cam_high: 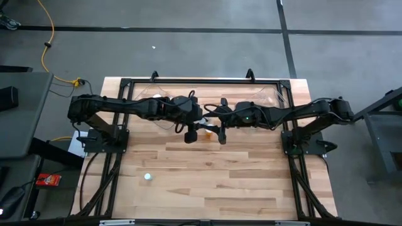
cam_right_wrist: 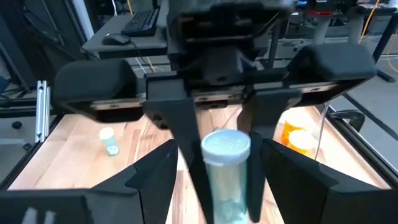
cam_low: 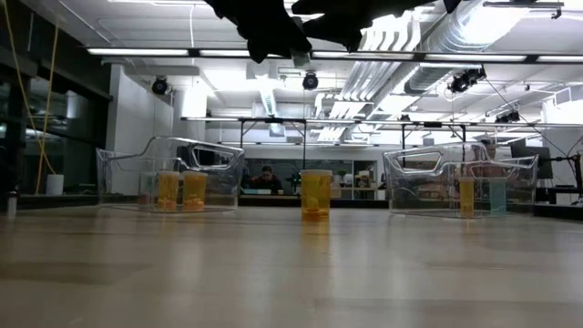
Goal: Pick and place medicine bottles into bin by pill shape (circle, oval)
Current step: Put the top green tablet bottle into the right transparent bin
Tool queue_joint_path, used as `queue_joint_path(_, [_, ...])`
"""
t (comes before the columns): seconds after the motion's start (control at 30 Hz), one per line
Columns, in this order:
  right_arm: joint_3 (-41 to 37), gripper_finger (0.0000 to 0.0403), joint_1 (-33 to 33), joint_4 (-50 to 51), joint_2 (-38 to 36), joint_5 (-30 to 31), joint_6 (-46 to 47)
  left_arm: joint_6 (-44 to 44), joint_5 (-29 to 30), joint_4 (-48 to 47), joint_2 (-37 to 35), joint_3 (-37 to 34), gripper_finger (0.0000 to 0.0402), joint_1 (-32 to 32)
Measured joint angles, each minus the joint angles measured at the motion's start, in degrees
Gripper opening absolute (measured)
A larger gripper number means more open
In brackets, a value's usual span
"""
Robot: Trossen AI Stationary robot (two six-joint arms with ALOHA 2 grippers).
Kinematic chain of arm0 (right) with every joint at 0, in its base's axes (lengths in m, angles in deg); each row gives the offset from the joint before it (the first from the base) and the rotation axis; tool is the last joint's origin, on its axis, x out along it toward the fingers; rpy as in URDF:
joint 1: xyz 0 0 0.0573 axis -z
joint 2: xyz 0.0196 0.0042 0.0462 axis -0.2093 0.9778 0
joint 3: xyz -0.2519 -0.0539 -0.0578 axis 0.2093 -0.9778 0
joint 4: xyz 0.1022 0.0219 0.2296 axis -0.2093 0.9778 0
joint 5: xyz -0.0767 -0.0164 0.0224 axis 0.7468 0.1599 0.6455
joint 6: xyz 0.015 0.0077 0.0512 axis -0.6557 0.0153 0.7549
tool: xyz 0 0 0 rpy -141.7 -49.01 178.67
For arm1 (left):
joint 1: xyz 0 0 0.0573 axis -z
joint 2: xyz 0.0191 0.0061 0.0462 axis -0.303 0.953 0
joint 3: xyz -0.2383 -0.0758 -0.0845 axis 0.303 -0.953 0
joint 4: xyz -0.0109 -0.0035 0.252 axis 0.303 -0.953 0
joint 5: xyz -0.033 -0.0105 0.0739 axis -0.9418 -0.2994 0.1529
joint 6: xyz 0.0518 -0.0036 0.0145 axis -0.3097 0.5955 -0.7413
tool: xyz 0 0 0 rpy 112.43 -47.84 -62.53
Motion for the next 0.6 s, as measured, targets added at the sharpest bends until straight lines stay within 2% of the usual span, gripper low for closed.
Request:
queue_joint_path(0.17, [0.01,0.0219,0.0,0.02,-0.02,-0.01,-0.01,0.0,-0.02,0.73,0.0,0.0,0.0092,0.0])
queue_joint_path(0.43, [0.0,0.0171,-0.02,-0.42,-0.02,-0.01,0.01,-0.14,-0.16,1.54,0.0,0.0,0.0092,0.0])
queue_joint_path(0.6, [0.02,0.0161,-0.02,-1.32,-0.04,0.03,-0.01,-0.04,-0.61,1.74,0.0,0.0,0.0092,0.0])
